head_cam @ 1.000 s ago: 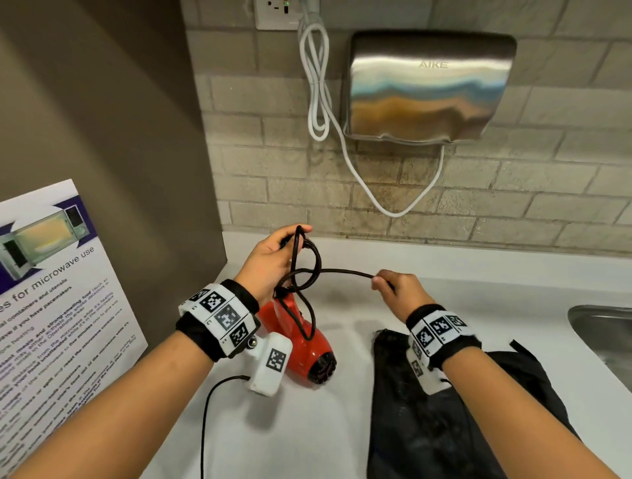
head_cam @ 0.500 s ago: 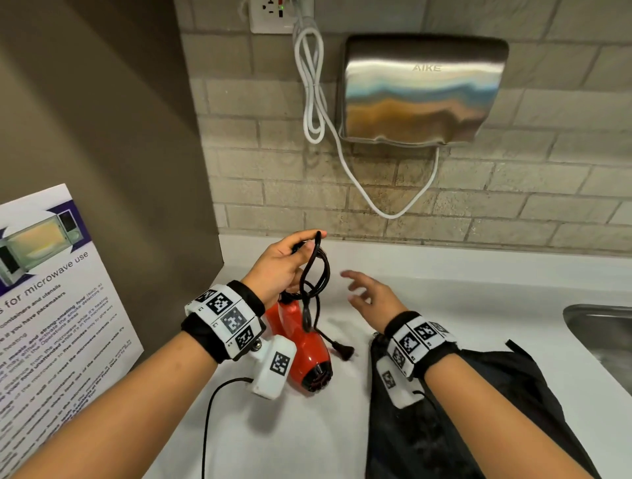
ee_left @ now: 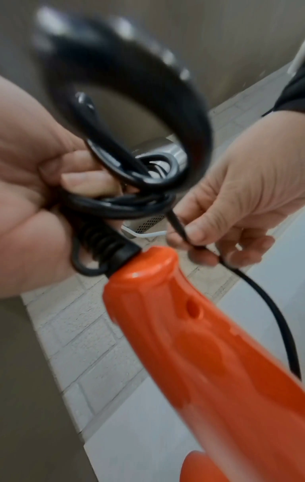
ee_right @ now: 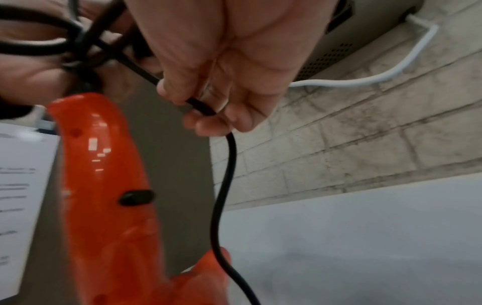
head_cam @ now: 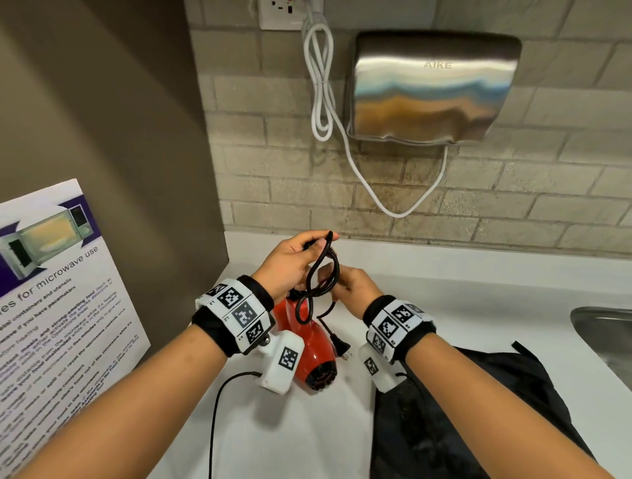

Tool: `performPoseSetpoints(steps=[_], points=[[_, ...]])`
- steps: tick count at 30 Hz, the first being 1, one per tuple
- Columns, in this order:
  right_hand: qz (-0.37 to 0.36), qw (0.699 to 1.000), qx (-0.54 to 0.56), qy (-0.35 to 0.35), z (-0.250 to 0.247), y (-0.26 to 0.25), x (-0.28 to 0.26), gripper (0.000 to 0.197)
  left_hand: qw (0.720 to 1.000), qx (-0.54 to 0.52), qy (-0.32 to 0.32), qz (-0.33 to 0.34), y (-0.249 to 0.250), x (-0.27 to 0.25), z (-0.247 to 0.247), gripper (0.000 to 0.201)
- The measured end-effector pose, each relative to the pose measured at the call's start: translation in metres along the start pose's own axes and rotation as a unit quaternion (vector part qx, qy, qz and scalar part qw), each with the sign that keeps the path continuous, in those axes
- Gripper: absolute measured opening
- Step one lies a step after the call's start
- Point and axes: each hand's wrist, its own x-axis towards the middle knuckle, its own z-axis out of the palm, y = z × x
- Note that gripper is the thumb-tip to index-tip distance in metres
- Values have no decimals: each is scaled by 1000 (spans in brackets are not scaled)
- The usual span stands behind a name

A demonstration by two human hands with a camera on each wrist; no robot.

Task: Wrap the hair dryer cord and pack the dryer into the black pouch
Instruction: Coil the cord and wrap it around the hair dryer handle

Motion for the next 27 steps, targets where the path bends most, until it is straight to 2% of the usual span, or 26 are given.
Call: performPoseSetpoints(steps=[3, 6, 10, 15, 18, 20, 22, 24, 26, 27], points=[[47, 997, -39, 38, -16, 11, 4, 20, 1000, -9, 11, -23, -1, 1, -4, 27], [71, 989, -64, 113, -26, 17, 8, 9, 999, -7, 27, -36, -2, 3, -5, 21], [118, 975, -78, 171, -33, 31, 14, 12, 998, -27, 34, -51, 0, 2, -5, 22], [176, 963, -127, 162, -40, 42, 17, 14, 998, -36, -1, -53, 1, -2, -3, 20], [255, 940, -135, 182, -52, 60, 12, 18, 997, -52, -3, -59, 1, -5, -7, 22], [301, 927, -165, 152, -60, 73, 3, 16, 997, -46, 0, -56, 1, -8, -12, 22], [314, 918, -222, 97, -62, 73, -6, 17, 998, -42, -2, -50, 0, -8, -15, 21], [302, 902, -302, 70, -58, 59, -11, 28, 998, -42, -6, -41, -1, -7, -15, 20], [255, 875, -406, 68, -51, 38, -14, 56, 998, -43, -6, -35, -3, -5, -13, 21], [213, 873, -435, 62, -46, 27, -15, 69, 998, -45, -4, -31, -3, -3, -11, 21]])
